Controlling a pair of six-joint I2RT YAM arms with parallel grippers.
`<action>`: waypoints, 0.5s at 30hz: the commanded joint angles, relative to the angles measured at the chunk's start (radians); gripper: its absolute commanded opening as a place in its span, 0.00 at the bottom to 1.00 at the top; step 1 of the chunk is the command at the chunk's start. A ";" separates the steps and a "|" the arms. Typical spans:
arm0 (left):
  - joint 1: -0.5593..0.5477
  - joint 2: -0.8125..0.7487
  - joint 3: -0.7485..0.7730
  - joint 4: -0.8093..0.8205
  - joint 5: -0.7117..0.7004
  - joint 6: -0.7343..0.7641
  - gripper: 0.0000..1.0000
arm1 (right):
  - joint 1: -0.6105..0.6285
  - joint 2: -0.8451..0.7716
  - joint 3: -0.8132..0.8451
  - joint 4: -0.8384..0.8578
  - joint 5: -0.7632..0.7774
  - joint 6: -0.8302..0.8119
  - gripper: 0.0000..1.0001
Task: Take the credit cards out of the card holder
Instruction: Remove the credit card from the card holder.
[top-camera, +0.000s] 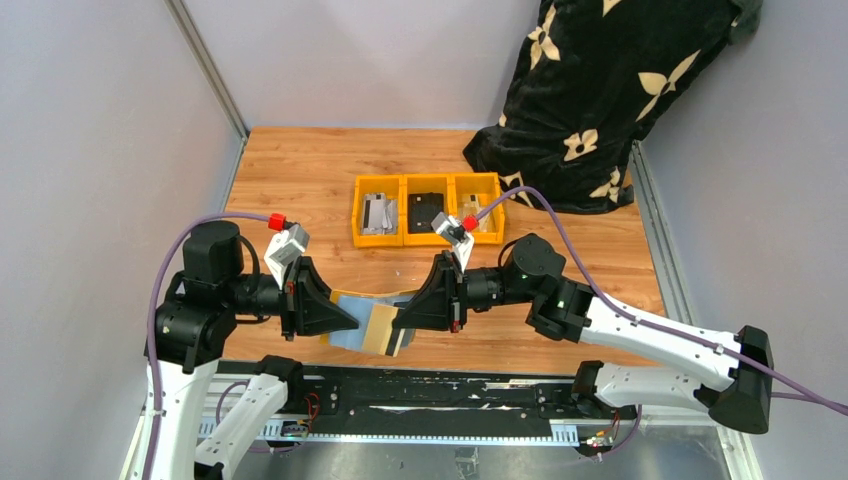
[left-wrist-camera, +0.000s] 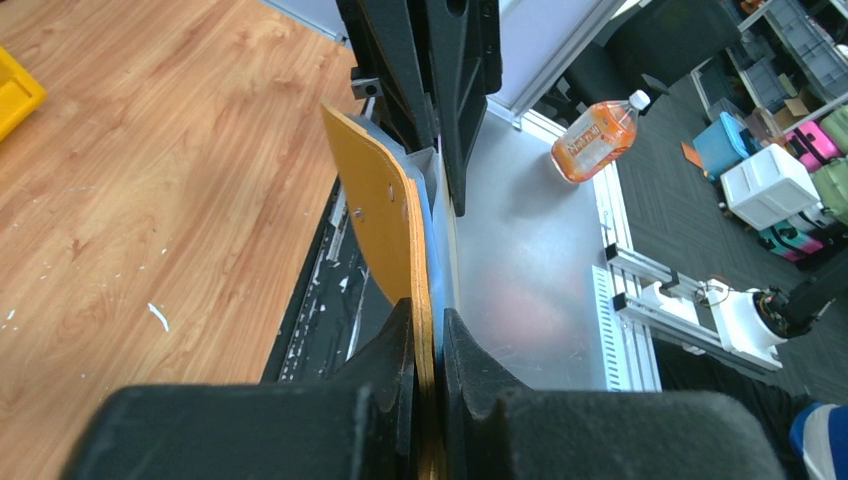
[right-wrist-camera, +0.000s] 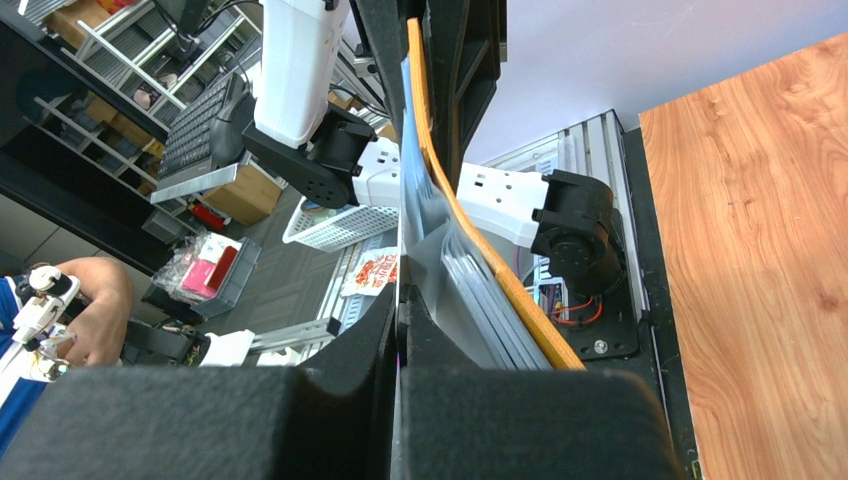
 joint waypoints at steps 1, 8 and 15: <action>-0.005 0.009 0.027 -0.016 -0.005 0.004 0.00 | -0.005 -0.033 0.002 -0.042 -0.011 -0.038 0.00; -0.005 0.009 0.049 -0.014 -0.025 -0.009 0.00 | -0.004 0.005 0.035 -0.053 -0.029 -0.035 0.00; -0.005 0.002 0.068 -0.012 -0.155 0.015 0.00 | -0.033 -0.094 0.037 -0.219 0.012 -0.103 0.00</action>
